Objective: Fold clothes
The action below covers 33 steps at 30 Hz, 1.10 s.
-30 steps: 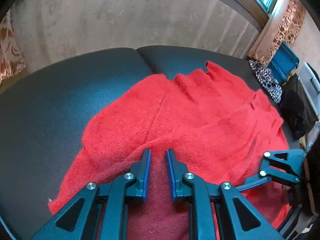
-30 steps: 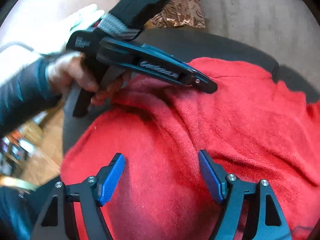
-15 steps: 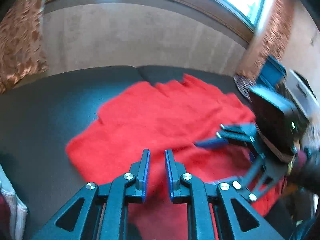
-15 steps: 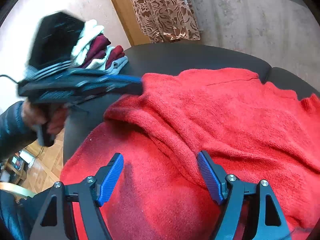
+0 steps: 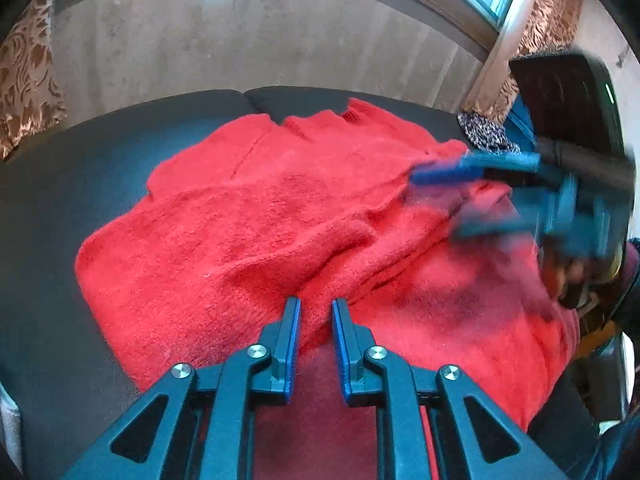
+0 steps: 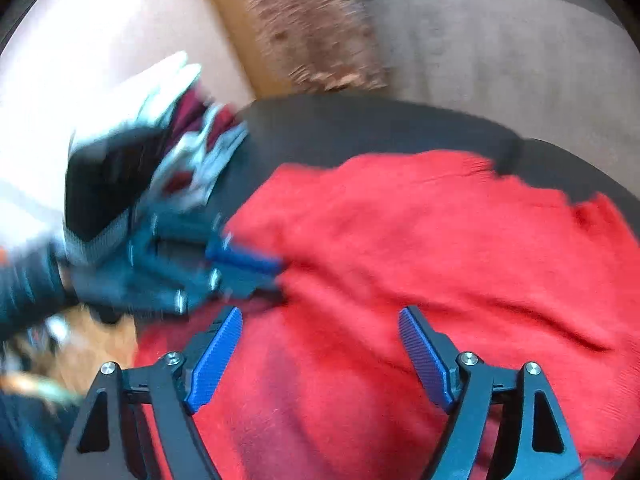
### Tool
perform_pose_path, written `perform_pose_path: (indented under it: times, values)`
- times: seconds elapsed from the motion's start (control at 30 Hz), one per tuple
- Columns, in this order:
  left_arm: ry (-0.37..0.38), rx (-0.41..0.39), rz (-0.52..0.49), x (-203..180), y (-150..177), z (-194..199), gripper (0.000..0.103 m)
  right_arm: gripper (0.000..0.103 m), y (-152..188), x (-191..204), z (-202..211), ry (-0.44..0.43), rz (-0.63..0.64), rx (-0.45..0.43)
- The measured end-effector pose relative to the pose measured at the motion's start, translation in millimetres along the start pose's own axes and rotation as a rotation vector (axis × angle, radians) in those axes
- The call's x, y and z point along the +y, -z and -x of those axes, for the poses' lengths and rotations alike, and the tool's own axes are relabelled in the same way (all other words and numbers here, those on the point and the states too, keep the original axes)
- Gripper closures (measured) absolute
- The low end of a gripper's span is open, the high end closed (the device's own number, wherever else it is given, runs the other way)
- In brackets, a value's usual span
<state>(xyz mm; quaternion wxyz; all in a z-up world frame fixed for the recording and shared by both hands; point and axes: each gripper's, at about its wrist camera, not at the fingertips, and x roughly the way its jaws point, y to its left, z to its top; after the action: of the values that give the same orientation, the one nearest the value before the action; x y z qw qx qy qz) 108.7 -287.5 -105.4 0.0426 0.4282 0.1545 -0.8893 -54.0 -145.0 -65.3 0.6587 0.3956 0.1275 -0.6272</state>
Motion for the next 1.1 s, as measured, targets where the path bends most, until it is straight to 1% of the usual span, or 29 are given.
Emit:
perform_pose_path:
  times: [0.03,0.1,0.17,0.23,0.27,0.3,0.33,0.37,0.4,0.47,0.53,0.6,0.67,0.7,0.77,0.83,0.9,0.97,1.03,1.1]
  values:
    - [-0.001,-0.007,0.000,0,0,-1,0.087,0.026,-11,-9,10,-0.006,-0.058,-0.036]
    - [-0.011,-0.017,-0.012,-1,1,-2,0.087,0.032,-30,-17,9,-0.020,-0.103,-0.048]
    - [-0.036,-0.027,-0.046,-7,4,-1,0.087,0.037,-46,-22,-8,-0.045,-0.140,-0.011]
    - [-0.056,-0.031,-0.070,-11,5,-2,0.087,0.051,-57,-26,-40,-0.069,-0.169,0.066]
    - [-0.054,-0.030,-0.070,-11,6,-2,0.087,0.055,-57,-26,-60,-0.019,-0.156,0.122]
    - [-0.048,-0.026,-0.069,-11,8,-2,0.087,0.062,-57,-26,-81,0.051,-0.135,0.182]
    - [-0.043,-0.020,-0.072,-11,10,-1,0.087,0.066,-55,-20,-97,0.140,-0.048,0.214]
    - [-0.041,-0.009,-0.080,-12,14,-2,0.087,0.065,-54,-10,-103,0.200,0.052,0.196]
    - [-0.039,-0.001,-0.088,-12,20,-2,0.088,0.064,-53,-1,-108,0.254,0.118,0.183]
    - [-0.026,-0.009,-0.056,-10,27,1,0.088,0.060,-48,10,-113,0.334,0.189,0.146]
    - [-0.010,-0.019,-0.010,-6,33,5,0.088,0.057,-42,9,-113,0.354,0.201,0.089]
    - [0.012,-0.031,0.040,-4,35,14,0.090,0.056,-44,-4,-107,0.293,0.103,0.063]
    - [0.039,-0.056,0.090,-1,34,25,0.090,0.056,-45,-22,-100,0.199,0.003,0.041]
    - [0.038,-0.098,0.106,-1,29,32,0.090,0.056,-45,-31,-96,0.151,-0.046,0.030]
    - [0.016,-0.177,0.136,4,16,45,0.090,0.056,-45,-42,-92,0.087,-0.099,0.015]
    - [-0.003,-0.213,0.157,9,0,47,0.087,0.056,-44,-45,-93,0.049,-0.128,0.003]
    - [-0.021,-0.181,0.164,16,-20,33,0.086,0.056,-43,-43,-96,0.031,-0.139,-0.003]
    - [-0.022,-0.118,0.150,17,-31,7,0.086,0.056,-42,-46,-94,0.008,-0.155,-0.010]
    - [-0.002,-0.065,0.147,15,-32,-12,0.086,0.056,-41,-49,-93,-0.015,-0.170,-0.021]
    - [-0.023,-0.054,0.088,3,-21,-21,0.087,0.056,-40,-48,-93,-0.011,-0.163,-0.027]
